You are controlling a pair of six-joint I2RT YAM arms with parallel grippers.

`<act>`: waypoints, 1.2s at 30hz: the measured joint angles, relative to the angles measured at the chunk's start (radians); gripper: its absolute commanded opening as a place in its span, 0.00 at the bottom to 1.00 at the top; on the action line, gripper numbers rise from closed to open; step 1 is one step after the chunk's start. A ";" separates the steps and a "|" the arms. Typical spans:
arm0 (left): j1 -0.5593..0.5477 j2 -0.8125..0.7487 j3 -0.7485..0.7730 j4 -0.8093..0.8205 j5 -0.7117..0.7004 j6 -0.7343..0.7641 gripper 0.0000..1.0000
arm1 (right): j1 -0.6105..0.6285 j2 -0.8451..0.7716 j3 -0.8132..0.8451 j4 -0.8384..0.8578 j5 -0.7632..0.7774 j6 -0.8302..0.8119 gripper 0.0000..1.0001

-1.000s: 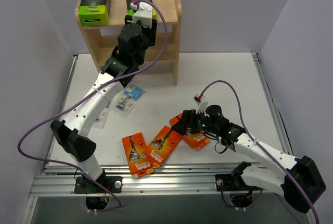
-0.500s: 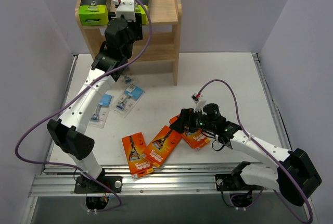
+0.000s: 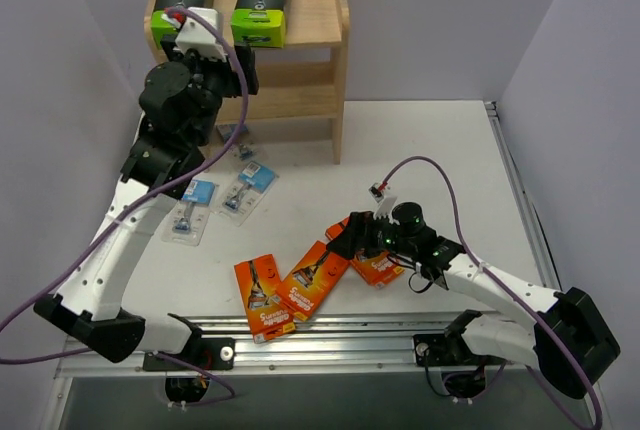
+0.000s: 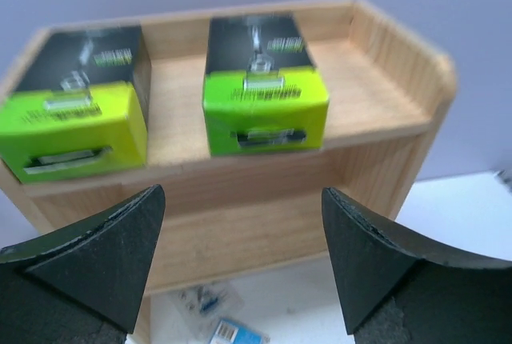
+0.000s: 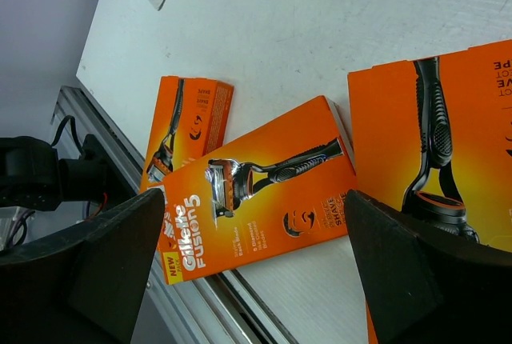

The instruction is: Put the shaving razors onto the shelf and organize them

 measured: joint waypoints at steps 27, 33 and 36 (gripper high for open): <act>-0.006 0.672 0.962 -0.185 0.100 0.159 0.94 | -0.028 0.103 0.000 0.015 -0.052 -0.019 1.00; 0.018 0.725 1.006 -0.187 0.101 0.179 0.94 | -0.048 0.147 0.000 0.032 -0.070 -0.023 1.00; 0.032 0.745 1.021 -0.184 0.087 0.209 0.94 | -0.058 0.158 0.000 0.050 -0.078 -0.024 1.00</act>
